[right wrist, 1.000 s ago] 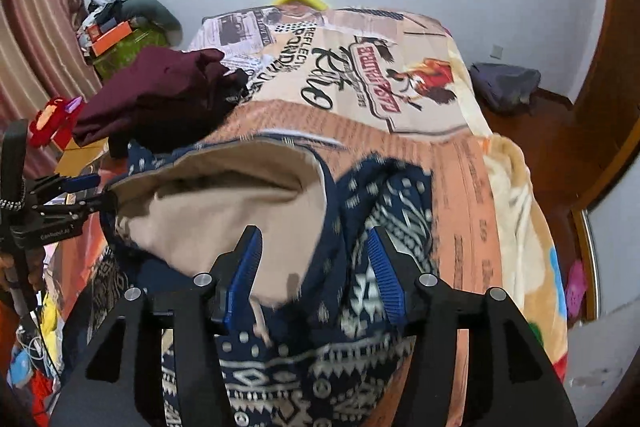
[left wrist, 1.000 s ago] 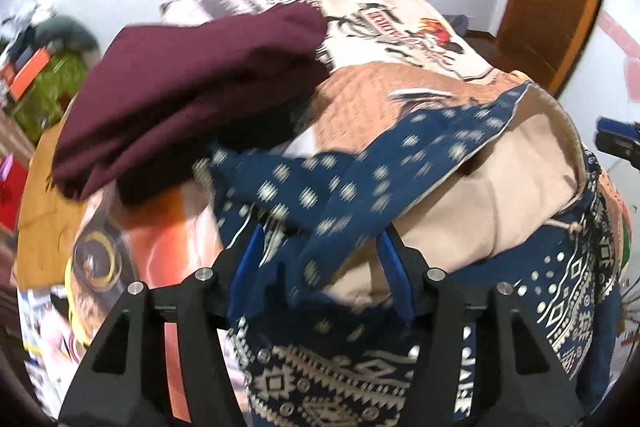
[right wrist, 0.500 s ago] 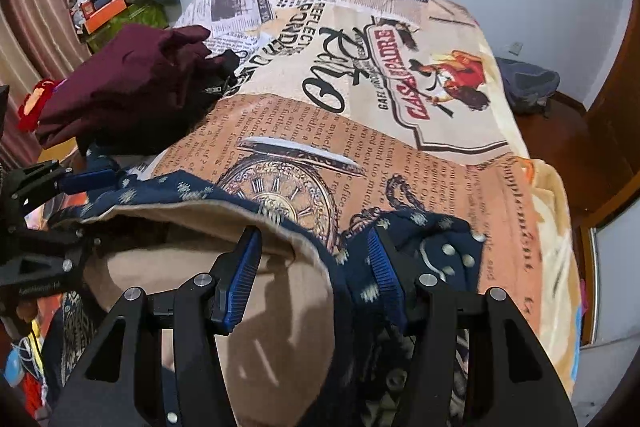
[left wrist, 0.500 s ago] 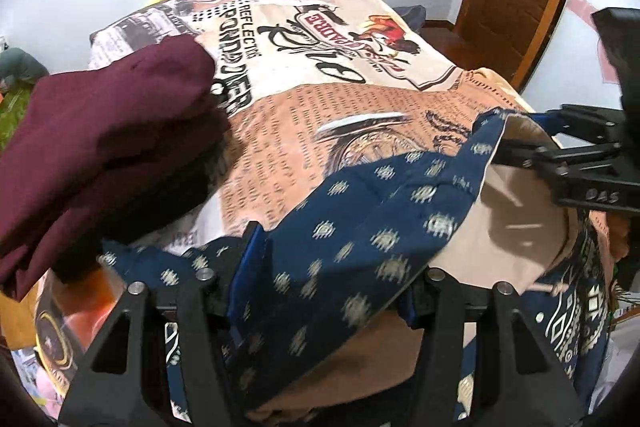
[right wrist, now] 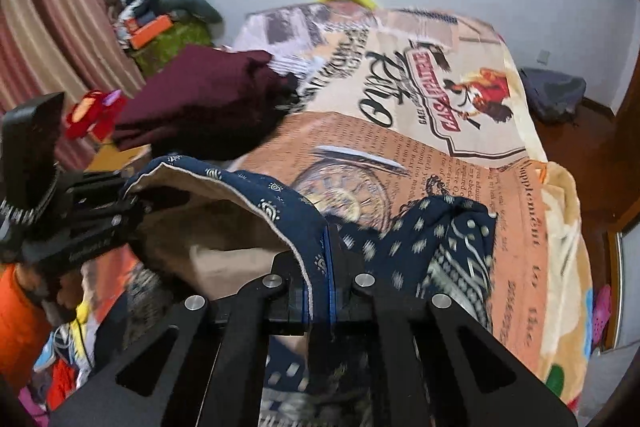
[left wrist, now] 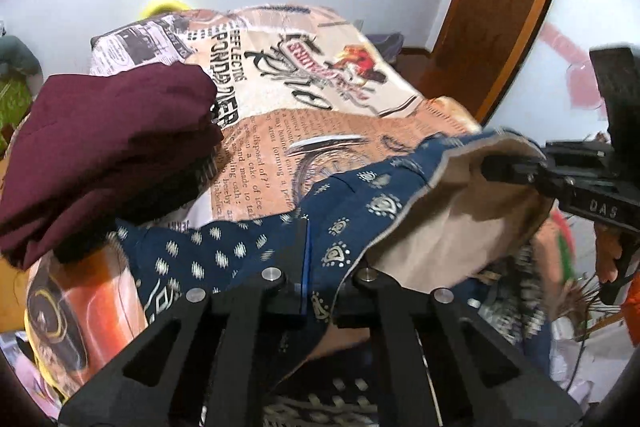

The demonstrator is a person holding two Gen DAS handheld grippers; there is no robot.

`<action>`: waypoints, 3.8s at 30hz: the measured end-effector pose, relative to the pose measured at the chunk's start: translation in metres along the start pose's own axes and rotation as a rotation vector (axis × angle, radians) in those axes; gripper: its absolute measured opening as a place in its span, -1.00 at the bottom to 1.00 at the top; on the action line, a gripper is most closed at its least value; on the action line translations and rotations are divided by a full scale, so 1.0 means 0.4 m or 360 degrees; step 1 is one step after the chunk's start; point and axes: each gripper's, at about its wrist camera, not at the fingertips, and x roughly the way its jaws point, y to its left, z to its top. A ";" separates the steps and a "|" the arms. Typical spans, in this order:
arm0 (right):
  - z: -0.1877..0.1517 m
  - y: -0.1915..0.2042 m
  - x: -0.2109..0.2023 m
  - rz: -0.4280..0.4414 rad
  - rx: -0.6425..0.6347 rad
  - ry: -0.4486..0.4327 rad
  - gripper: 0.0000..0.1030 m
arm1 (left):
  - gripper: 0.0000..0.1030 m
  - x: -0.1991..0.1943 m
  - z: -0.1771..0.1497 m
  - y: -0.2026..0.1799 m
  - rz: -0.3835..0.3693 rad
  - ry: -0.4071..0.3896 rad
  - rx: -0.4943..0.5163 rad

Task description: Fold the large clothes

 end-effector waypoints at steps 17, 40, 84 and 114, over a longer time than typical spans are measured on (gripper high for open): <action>-0.222 0.104 -0.144 0.0016 -0.0216 0.0137 -0.43 | -0.01 -0.122 -0.278 -0.035 0.0029 0.0240 -0.0023; -0.252 0.049 0.096 -0.0043 0.0101 0.0333 -0.22 | 0.34 0.003 -0.300 0.020 0.0214 0.0340 -0.0163; -0.212 -0.236 0.087 0.0080 0.0763 0.0072 -0.58 | -0.19 0.171 -0.275 0.412 -0.0060 0.0157 -0.0695; 0.000 -0.323 0.246 -0.0256 0.0409 0.0168 -0.66 | -0.42 0.145 -0.242 0.463 0.0227 0.0250 -0.0709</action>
